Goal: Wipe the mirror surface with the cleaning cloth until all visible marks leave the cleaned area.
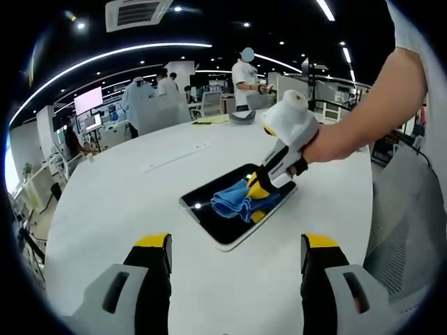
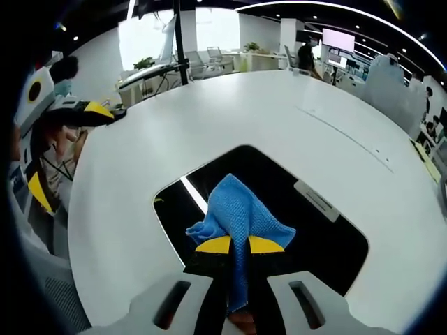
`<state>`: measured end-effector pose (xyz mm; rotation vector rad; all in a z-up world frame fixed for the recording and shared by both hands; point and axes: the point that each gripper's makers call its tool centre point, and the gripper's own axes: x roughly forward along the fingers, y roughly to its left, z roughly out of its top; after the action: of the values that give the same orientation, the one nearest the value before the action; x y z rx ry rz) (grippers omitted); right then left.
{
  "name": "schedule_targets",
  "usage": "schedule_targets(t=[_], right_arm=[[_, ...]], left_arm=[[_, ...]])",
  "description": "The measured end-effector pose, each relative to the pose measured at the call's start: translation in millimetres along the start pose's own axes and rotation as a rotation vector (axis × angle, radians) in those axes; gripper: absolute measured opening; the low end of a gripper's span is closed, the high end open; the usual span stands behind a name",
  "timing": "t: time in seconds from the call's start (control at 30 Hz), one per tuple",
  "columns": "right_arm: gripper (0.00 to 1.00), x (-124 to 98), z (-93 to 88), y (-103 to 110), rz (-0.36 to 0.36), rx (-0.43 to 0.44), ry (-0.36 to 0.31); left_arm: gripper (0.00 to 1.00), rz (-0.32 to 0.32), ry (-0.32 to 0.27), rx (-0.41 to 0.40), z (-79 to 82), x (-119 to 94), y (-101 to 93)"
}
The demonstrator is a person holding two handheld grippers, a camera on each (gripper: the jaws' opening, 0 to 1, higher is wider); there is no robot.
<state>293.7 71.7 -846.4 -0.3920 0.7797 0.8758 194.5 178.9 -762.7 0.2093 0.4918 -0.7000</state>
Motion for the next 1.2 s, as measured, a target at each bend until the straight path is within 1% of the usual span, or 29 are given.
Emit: schedule_targets(t=[0.27,0.33,0.4,0.6,0.7,1.0,1.2], right_arm=[[0.01,3.1,3.2,-3.1,-0.003,0.001,-0.001],[0.01,3.6,4.3,-3.4,-0.001,-0.012,0.001],[0.01,4.6,5.4,-4.3,0.0,-0.01,-0.001],[0.01,7.5,8.4,-7.3,0.0,-0.01,-0.002],[0.01,8.8,10.0,-8.4,0.0,-0.012,-0.003],[0.01,13.8,15.7,-13.7,-0.003,-0.004,-0.007],[0.01,16.8,18.8,-16.8,-0.014,0.0,-0.012]], left_arm=[[0.75,0.002,-0.004,-0.015,-0.3,0.9,2.7],[0.75,0.002,-0.005,-0.013,-0.5,1.1,2.7],[0.75,0.001,0.003,-0.014,-3.6,1.8,3.1],[0.75,0.002,0.007,-0.012,-5.9,1.1,4.5],[0.75,0.011,0.012,-0.027,-10.3,2.2,8.2],[0.75,0.012,0.0,-0.031,-8.2,2.7,8.2],[0.75,0.006,0.003,-0.03,-9.6,3.1,7.1]])
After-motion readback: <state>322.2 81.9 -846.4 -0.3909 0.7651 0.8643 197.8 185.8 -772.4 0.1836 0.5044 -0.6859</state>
